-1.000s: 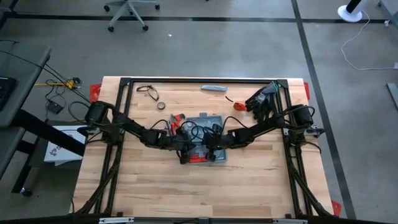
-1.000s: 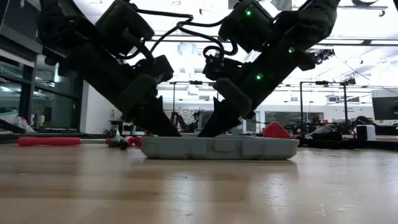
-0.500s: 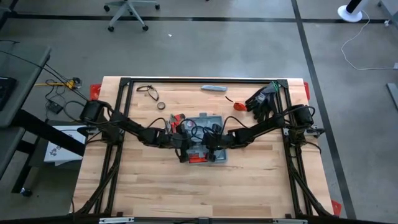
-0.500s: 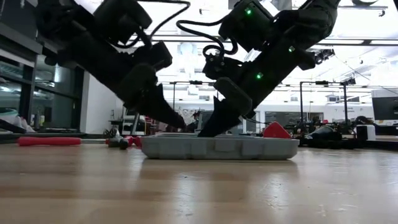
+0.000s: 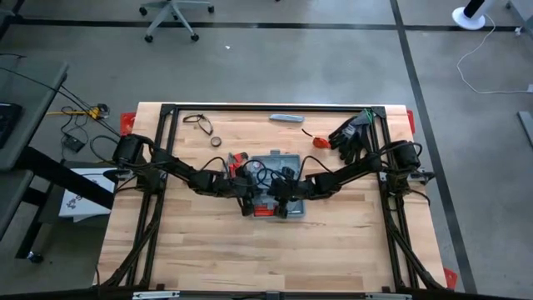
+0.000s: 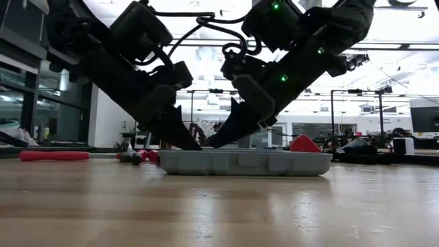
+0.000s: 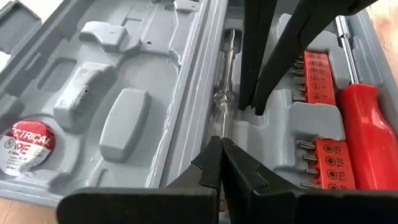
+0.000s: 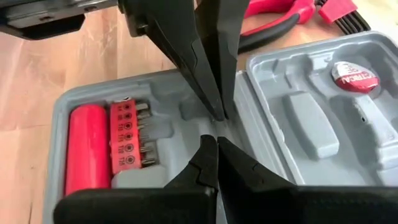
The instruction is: Prefit tool cases
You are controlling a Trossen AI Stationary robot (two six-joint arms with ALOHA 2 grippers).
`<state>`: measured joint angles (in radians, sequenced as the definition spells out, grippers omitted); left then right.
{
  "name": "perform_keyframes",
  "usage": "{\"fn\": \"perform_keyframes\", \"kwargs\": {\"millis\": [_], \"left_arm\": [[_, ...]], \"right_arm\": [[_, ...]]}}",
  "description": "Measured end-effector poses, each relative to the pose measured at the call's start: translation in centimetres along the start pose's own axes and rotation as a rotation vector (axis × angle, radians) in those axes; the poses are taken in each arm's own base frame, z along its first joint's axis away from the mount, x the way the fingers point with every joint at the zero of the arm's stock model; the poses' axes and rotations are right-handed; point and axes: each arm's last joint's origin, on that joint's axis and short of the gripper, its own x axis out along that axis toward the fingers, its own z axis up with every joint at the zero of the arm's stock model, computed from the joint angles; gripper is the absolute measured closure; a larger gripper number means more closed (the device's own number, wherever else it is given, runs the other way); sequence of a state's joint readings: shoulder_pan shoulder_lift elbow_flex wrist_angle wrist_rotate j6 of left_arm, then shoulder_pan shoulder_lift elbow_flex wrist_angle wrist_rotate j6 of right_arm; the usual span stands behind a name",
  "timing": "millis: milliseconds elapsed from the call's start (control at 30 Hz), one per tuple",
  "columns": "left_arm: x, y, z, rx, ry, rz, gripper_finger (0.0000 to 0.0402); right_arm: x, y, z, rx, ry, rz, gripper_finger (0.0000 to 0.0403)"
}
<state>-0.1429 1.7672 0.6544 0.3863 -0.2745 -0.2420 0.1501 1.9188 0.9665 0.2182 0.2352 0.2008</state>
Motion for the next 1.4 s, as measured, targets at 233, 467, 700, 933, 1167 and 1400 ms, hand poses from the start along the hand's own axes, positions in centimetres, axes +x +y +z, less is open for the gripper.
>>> {"fn": "perform_keyframes", "kwargs": {"millis": [233,467,700,933,1167,1400], "left_arm": [[0.0,0.0,0.0,-0.003,-0.005,-0.009,0.0402],[0.0,-0.1,0.0,-0.018,0.003,-0.023,0.0402],[0.0,-0.1,0.0,-0.019,0.000,-0.025,0.0402],[-0.7,-0.1,0.5,0.002,-0.018,-0.044,0.0402],[-2.8,0.0,2.5,0.044,-0.108,-0.058,0.0402],[-5.1,0.5,3.4,0.093,-0.087,-0.039,0.0402]], "right_arm": [[1.1,-1.3,-0.6,0.052,0.040,-0.030,0.0403],[2.0,-1.3,-1.5,0.072,0.068,-0.040,0.0403],[1.7,-1.3,-1.3,0.071,0.063,-0.029,0.0403],[0.6,-1.1,-0.4,0.045,0.038,-0.003,0.0403],[-1.0,-0.6,1.0,0.016,-0.025,-0.002,0.0403],[-2.8,0.5,1.6,-0.019,-0.040,-0.040,0.0403]]}}
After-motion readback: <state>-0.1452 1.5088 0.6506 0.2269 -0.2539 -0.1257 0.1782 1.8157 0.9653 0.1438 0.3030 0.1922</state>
